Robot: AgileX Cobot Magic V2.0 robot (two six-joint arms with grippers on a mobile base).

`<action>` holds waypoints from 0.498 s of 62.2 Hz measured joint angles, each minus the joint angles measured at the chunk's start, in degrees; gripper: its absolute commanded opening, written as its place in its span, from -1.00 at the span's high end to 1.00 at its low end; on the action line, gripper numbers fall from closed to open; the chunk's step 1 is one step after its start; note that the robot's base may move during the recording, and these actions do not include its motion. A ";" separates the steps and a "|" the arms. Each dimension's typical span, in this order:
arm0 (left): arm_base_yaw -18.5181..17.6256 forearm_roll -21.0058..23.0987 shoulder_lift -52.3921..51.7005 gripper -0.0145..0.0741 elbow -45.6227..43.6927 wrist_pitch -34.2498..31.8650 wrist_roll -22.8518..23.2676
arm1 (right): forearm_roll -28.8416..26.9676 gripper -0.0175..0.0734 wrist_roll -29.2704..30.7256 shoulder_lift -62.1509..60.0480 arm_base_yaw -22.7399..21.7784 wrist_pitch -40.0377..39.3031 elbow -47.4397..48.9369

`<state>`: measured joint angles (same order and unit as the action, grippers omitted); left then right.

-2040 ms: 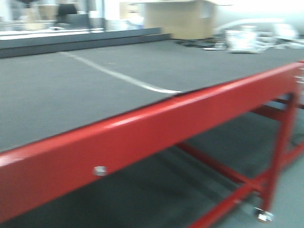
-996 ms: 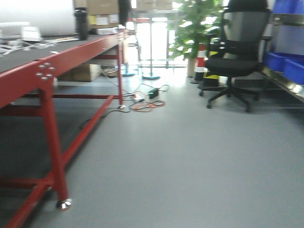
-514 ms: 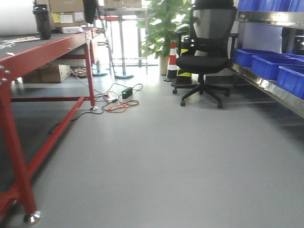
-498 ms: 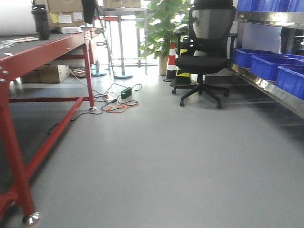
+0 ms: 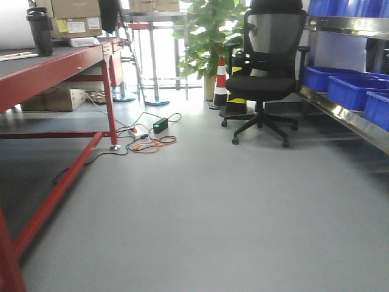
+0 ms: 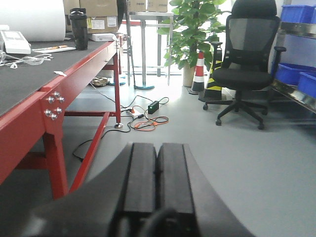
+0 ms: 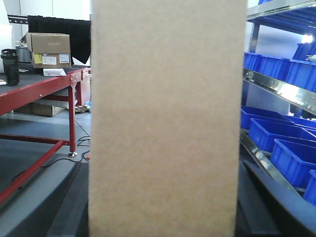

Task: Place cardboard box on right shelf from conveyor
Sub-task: 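Drive the base to the steel shelf rack holding the box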

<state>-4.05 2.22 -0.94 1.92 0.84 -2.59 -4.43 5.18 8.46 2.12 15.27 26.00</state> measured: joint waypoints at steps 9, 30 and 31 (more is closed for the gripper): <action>0.00 0.00 0.00 0.94 0.00 0.00 0.00 | 0.00 0.43 0.00 0.00 0.00 0.00 0.00; 0.00 0.00 0.00 0.94 0.00 0.00 0.00 | 0.00 0.43 0.00 0.00 0.00 0.00 0.00; 0.00 0.00 0.00 0.94 0.00 0.00 0.00 | 0.00 0.43 0.00 0.00 0.00 0.00 0.00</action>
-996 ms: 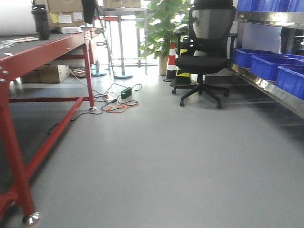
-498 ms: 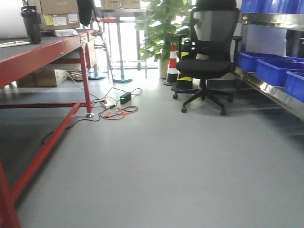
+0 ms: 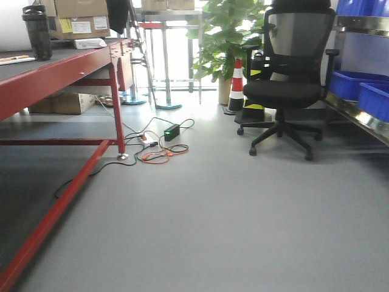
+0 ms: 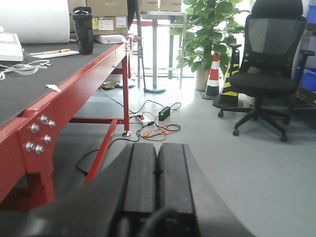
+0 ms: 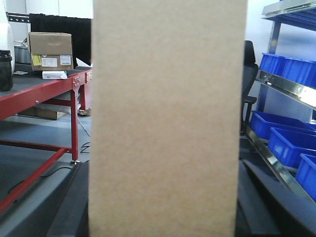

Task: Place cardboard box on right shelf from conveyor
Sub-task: 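Drive the base to the steel shelf rack holding the box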

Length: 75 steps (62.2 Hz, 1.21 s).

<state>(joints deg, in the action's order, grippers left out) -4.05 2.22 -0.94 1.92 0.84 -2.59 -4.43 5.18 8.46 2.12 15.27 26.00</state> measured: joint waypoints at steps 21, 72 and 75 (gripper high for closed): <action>0.00 0.00 0.00 0.94 0.00 0.00 0.00 | 0.00 0.43 0.00 0.00 0.00 0.00 0.00; 0.00 0.00 0.00 0.94 0.00 0.00 0.00 | -0.08 0.43 0.00 0.00 0.00 0.00 0.00; 0.00 0.00 0.00 0.94 0.00 0.00 0.00 | -0.08 0.43 0.00 0.00 0.00 0.00 0.00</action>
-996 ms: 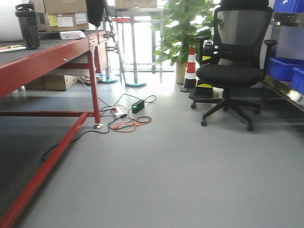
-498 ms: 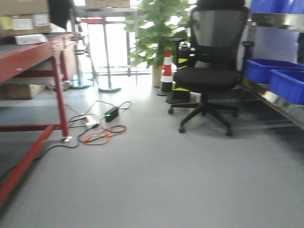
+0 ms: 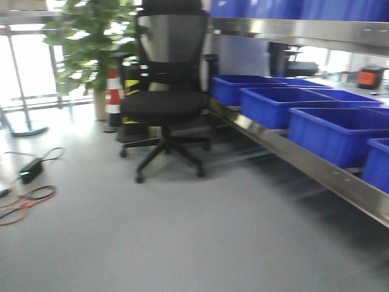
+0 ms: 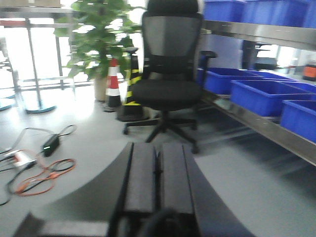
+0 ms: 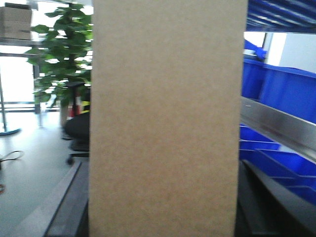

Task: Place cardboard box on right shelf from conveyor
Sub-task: 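Drive the base to the steel shelf rack holding the box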

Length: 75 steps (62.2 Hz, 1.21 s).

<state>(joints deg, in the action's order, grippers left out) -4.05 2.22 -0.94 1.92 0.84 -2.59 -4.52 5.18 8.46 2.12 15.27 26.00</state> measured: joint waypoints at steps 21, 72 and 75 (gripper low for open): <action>0.00 0.00 0.00 0.94 0.00 0.00 0.00 | 0.00 0.43 0.00 0.00 0.00 0.00 0.00; 0.00 0.00 0.00 0.94 0.00 0.00 0.00 | 0.00 0.43 0.00 0.00 0.00 0.00 0.00; 0.00 0.00 0.00 0.94 0.00 0.00 0.00 | 0.00 0.43 0.00 0.00 0.00 0.00 0.00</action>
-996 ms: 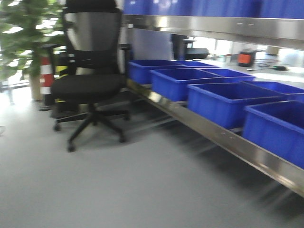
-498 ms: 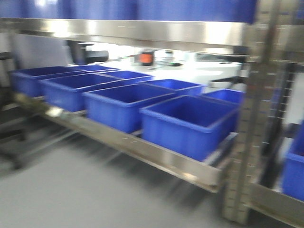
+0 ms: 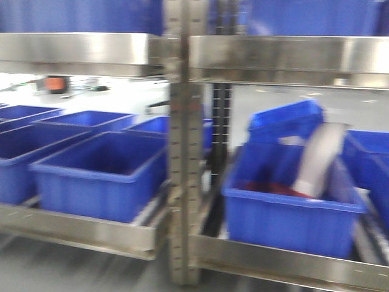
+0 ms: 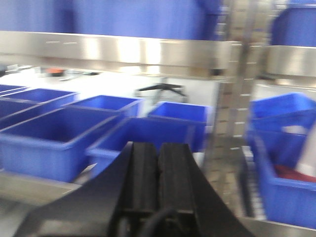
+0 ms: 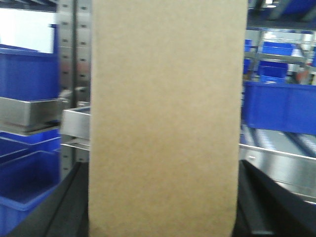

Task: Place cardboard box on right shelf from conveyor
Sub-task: 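Drive the base to the steel shelf rack holding the box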

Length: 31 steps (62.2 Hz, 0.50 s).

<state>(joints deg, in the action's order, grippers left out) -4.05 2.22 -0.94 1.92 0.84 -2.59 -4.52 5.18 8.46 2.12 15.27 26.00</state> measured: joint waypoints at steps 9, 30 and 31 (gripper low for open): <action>0.00 0.00 0.00 0.94 0.00 0.00 0.00 | 0.00 0.43 0.00 0.00 0.00 0.00 0.00; 0.00 0.00 0.00 0.94 0.00 0.00 0.00 | 0.00 0.43 0.00 0.00 0.00 0.00 0.00; 0.00 0.00 0.00 0.94 0.00 0.00 0.00 | 0.00 0.43 0.00 0.00 0.00 0.00 0.00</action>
<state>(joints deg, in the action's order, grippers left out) -4.05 2.22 -0.94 1.92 0.84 -2.59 -4.52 5.18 8.46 2.12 15.27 26.00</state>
